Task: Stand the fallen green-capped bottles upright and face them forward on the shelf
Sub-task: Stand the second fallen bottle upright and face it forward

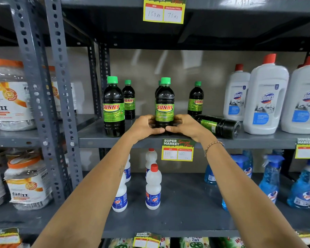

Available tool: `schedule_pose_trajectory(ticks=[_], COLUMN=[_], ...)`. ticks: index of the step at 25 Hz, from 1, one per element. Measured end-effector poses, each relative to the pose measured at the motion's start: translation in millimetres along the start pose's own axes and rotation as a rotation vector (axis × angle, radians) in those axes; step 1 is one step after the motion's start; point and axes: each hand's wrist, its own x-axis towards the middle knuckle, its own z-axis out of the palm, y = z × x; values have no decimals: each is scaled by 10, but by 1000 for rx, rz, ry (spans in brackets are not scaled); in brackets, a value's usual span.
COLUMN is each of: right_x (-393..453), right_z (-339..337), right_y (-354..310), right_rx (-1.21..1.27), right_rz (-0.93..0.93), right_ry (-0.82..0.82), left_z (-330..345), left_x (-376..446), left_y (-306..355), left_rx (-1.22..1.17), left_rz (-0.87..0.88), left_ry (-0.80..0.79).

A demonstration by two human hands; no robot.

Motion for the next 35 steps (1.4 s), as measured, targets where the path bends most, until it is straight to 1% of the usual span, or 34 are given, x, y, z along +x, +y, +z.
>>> schedule_pose_trajectory(ticks=[6, 9, 23, 35], right_x=[-160, -178, -203, -288], right_z=[-16, -9, 33, 43], right_y=[7, -4, -31, -80], right_rx=[68, 74, 20, -37], right_rz=[-22, -33, -56, -72], right_ry=[-6, -21, -17, 11], left_z=[12, 9, -22, -20], left_x=[-122, -126, -114, -187], left_y=[79, 72, 3, 33], left_rx=[-35, -47, -28, -22], left_rz=[24, 24, 8, 38], left_ry=[-14, 6, 64, 63])
